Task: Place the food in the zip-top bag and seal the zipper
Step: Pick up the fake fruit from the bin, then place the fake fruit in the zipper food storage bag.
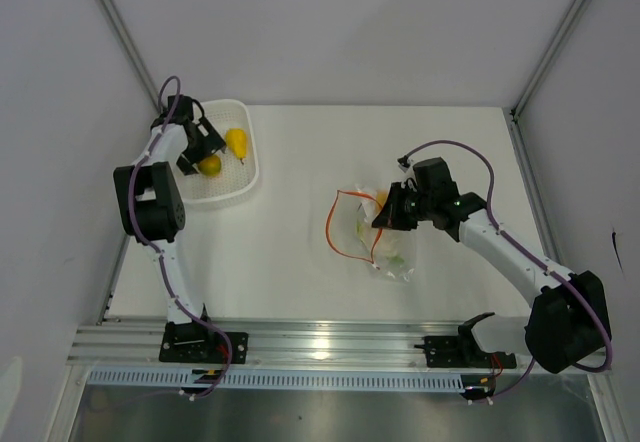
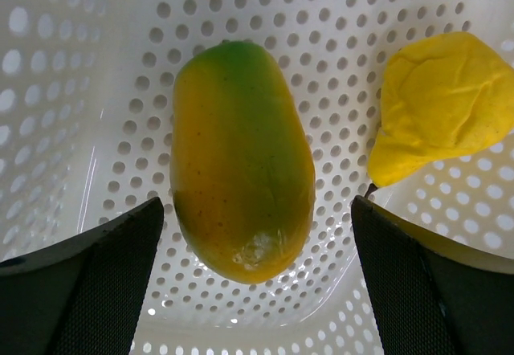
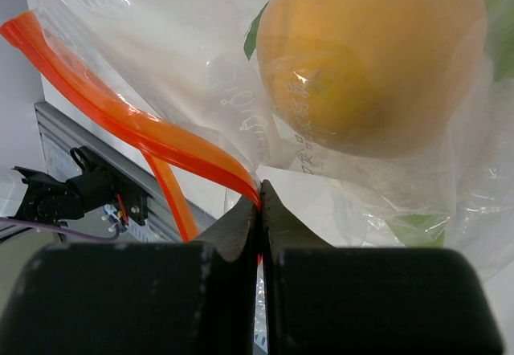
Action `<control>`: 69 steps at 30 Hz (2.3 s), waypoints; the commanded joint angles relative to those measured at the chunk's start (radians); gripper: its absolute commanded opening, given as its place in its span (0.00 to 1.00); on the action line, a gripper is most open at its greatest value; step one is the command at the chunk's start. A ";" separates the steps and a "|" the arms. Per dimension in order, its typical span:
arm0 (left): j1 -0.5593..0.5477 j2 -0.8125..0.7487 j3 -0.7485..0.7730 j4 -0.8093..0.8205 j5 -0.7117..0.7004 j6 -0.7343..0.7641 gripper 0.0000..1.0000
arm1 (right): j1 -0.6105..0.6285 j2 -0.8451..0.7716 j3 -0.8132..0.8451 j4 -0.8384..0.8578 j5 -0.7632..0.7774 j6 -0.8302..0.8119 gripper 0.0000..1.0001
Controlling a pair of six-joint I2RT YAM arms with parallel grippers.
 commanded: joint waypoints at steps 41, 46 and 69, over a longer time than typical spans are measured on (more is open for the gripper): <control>-0.269 -0.668 -0.530 0.292 0.406 -0.069 0.01 | 0.030 -0.013 0.306 -0.238 0.214 -0.002 0.00; -0.502 -0.842 -0.687 0.496 0.428 -0.100 0.01 | 0.032 -0.026 0.317 -0.249 0.216 0.003 0.00; -0.835 -0.557 -0.492 0.376 0.655 -0.273 0.00 | 0.033 -0.111 0.271 -0.166 0.231 -0.011 0.00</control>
